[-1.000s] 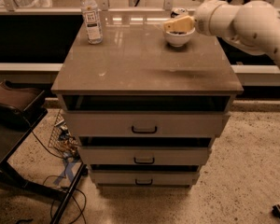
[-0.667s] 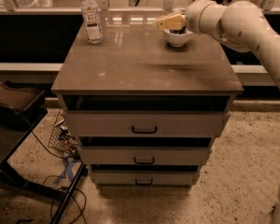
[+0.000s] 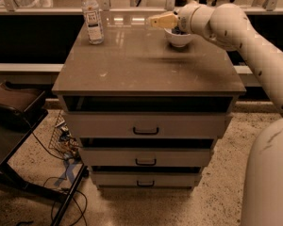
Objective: Pick pepsi can from white bowl and place on counter
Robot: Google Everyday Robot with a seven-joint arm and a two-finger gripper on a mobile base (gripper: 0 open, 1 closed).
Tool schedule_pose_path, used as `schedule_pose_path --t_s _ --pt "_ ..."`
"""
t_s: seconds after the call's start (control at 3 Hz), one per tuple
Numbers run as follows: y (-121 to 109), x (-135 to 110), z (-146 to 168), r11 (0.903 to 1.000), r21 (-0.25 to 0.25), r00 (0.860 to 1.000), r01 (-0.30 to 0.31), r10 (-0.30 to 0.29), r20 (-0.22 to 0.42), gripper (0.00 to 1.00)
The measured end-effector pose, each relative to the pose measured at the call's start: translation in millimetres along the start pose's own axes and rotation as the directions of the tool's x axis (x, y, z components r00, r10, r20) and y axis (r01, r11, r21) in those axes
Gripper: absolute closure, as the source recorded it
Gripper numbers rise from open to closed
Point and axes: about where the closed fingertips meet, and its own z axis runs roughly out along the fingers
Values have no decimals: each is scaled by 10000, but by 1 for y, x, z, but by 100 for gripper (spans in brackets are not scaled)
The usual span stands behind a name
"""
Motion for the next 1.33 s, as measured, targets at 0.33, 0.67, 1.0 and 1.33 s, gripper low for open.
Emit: schedule_pose_path --t_s 0.33,0.67,1.0,1.33 --pt "-15 12 6 9994 343 9995 -28 38 -312 0" --pt "-44 24 -3 9950 969 9967 255 -178 -795 0" --pt "-60 33 -8 9900 1407 9945 19 128 -1037 2" --pt "-56 33 -5 9912 1321 9947 35 101 -1023 25"
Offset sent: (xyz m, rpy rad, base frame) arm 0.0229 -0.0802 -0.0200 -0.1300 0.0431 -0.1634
